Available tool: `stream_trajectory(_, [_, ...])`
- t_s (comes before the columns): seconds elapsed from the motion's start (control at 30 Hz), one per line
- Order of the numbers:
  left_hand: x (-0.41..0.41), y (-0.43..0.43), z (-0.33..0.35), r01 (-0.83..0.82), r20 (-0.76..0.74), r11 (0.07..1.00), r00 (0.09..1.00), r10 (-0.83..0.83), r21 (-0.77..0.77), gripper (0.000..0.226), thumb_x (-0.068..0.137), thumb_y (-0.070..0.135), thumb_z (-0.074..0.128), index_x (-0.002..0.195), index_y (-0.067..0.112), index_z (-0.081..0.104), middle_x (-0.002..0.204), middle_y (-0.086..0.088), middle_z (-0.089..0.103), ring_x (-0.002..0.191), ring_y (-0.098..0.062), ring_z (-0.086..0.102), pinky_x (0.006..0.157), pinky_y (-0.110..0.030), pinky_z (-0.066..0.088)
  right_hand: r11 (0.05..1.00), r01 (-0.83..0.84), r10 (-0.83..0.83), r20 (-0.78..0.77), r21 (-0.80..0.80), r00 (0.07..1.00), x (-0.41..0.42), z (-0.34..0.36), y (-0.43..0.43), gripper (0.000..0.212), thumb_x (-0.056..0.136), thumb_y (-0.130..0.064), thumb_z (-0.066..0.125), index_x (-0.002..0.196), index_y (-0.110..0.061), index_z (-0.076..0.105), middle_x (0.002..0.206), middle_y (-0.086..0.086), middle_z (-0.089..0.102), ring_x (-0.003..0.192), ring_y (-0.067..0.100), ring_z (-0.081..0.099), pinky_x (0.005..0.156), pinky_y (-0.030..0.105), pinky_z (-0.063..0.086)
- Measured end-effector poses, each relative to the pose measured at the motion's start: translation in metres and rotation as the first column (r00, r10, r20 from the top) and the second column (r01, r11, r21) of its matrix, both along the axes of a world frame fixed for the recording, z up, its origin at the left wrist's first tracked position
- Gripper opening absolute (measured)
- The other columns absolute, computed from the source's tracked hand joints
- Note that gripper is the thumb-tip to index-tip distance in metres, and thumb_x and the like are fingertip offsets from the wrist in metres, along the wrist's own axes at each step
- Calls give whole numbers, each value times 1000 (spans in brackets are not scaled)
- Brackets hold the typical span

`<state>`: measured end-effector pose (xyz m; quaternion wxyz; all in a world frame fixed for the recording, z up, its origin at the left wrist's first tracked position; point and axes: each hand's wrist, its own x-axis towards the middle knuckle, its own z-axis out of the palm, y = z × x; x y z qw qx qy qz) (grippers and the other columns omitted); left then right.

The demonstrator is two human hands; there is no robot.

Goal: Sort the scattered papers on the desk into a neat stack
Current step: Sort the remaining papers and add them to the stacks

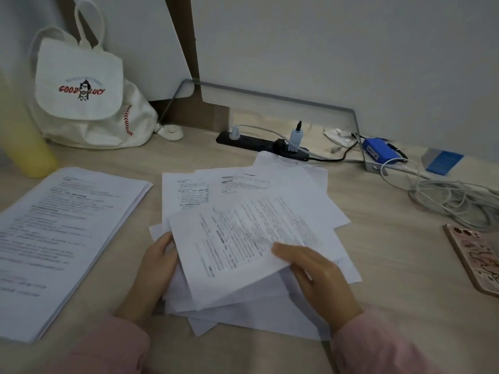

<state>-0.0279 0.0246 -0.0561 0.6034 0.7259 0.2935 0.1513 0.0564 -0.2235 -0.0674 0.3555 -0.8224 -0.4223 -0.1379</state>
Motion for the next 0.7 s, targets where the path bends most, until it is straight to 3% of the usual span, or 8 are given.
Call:
stream_trajectory(0.17, [3, 4, -5, 26, 12, 999, 1000, -27, 47, 19, 96, 16, 44, 97, 21, 62, 89, 14, 62, 86, -9, 57, 68, -17, 41, 991, 16, -34, -137, -130, 990, -5, -20, -9, 30, 87, -27, 49, 110, -25, 68, 113, -17, 61, 107, -8, 51, 97, 3, 36])
stream_trajectory(0.23, [2, 3, -7, 50, 20, 995, 998, -52, 92, 21, 96, 16, 43, 92, 27, 60, 88, 19, 60, 84, 1, 55, 68, -14, 40, 990, 41, -62, -149, -138, 987, -4, -17, -9, 29, 88, -30, 48, 108, -28, 69, 110, -19, 62, 105, -7, 54, 94, 1, 36])
stream_trajectory(0.4, [0, 2, -5, 65, 51, 992, 996, -70, 106, 28, 96, 15, 44, 84, 36, 59, 88, 22, 60, 78, 8, 57, 68, -11, 40, 984, 80, -103, -141, -157, 985, -2, -7, -5, 34, 87, -30, 42, 102, -24, 72, 101, -15, 67, 101, 2, 57, 85, -4, 36])
stream_trajectory(0.53, [-2, 2, -6, 85, 45, 990, 995, -91, 113, 26, 95, 17, 45, 85, 35, 61, 91, 21, 62, 82, 8, 57, 70, -11, 41, 980, 107, -128, -114, -169, 985, -2, -2, -6, 34, 85, -27, 42, 99, -22, 73, 96, -7, 73, 96, 5, 58, 77, 6, 42])
stream_trajectory(0.63, [-1, 3, -8, 98, 34, 988, 994, -103, 116, 25, 94, 16, 46, 85, 33, 62, 91, 20, 63, 83, 7, 57, 70, -13, 41, 961, 163, -159, 36, -222, 987, 0, 3, -7, 23, 80, -18, 55, 95, -21, 73, 86, -4, 75, 73, 7, 68, 58, 18, 51])
stream_trajectory(0.7, [2, 4, -9, 95, 19, 990, 995, -98, 103, 21, 92, 15, 52, 86, 30, 65, 93, 21, 61, 86, 5, 55, 71, -13, 40, 922, 262, -214, 188, -285, 959, 3, 12, -8, 26, 71, -8, 62, 92, -16, 73, 71, -1, 74, 55, 14, 68, 40, 21, 45])
